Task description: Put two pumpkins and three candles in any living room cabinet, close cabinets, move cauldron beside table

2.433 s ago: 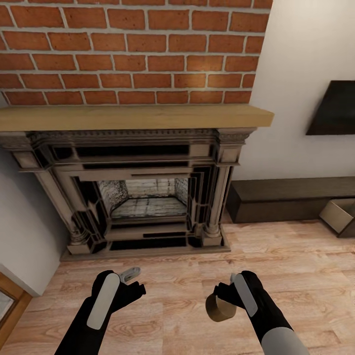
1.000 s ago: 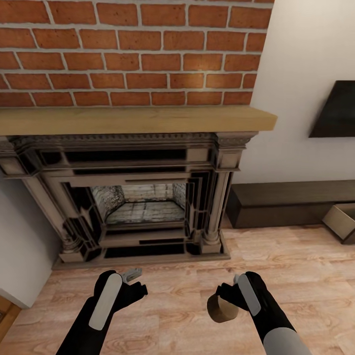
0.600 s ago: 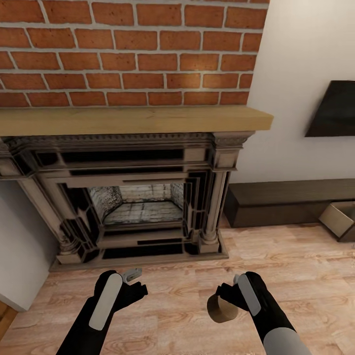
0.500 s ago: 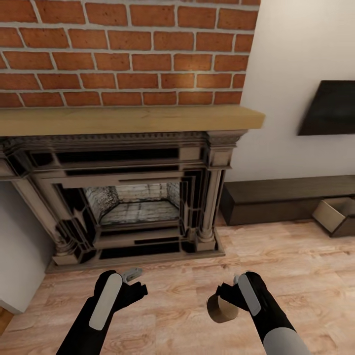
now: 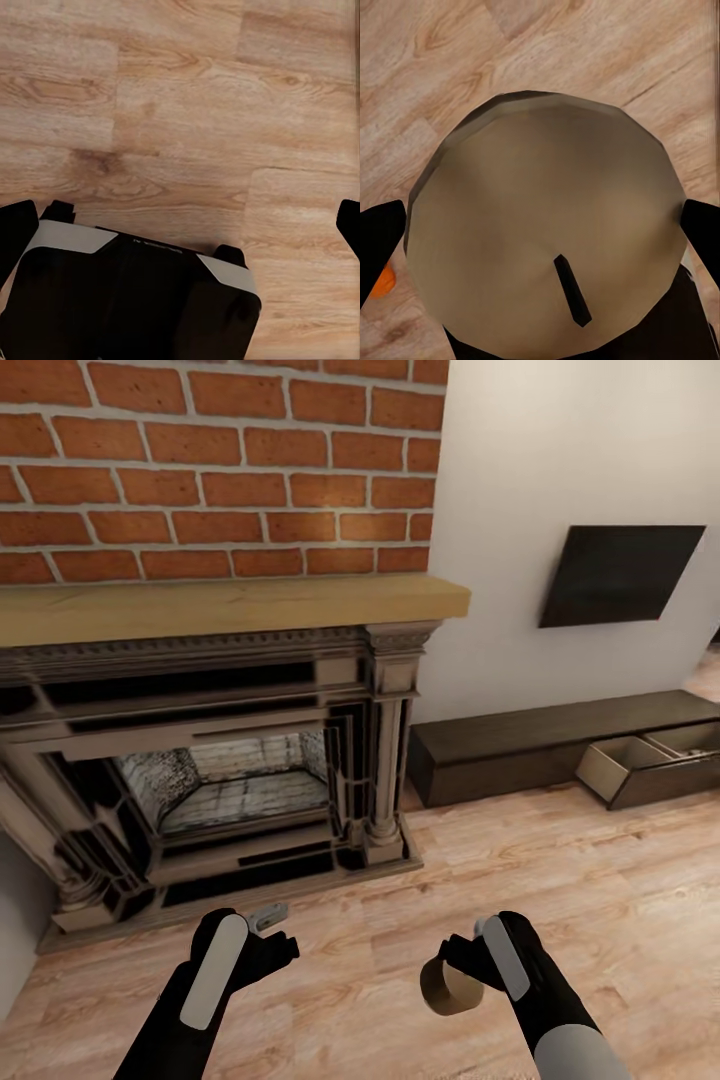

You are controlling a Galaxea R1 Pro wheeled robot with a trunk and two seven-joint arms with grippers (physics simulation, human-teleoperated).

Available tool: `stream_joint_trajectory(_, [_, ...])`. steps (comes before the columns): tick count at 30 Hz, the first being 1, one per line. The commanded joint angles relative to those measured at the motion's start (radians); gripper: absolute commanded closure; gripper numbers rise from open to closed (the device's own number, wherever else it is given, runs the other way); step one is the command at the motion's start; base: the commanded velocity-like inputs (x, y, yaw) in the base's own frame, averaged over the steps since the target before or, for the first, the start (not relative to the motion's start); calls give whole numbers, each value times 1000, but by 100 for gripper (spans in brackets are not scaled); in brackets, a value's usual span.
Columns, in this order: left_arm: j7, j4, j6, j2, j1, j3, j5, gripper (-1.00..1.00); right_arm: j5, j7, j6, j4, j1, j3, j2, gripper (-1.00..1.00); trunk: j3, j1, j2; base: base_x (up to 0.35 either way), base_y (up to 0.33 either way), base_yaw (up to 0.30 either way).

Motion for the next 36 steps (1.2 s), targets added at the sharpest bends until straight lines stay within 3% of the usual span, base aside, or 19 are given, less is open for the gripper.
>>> stream_joint_trajectory(1, [10,-1,2,0,-1,-1,10,-100,-12,-10,2,-1,-1,-3,1,100,-1,1,-2,0,0,-279])
stream_joint_trajectory(8, [10,-1,2,0,-1,-1,10,-100,-13,17,5,-1,-1,-10,1,100,6,1,-2,0,0,-251])
stream_joint_trajectory(12, [10,-1,2,0,-1,-1,10,-100,-13,51,6,-1,-1,-50,1,100,11,1,-2,0,0,-233])
stream_joint_trajectory(16, [11,0,2,-1,-1,-1,10,-100,-13,59,6,-1,-1,-64,1,100,15,1,-2,0,0,-231])
stream_joint_trajectory(36, [12,0,2,-1,-1,-1,10,-100,-12,60,3,-1,-1,-64,1,100,28,1,-2,0,0,-256])
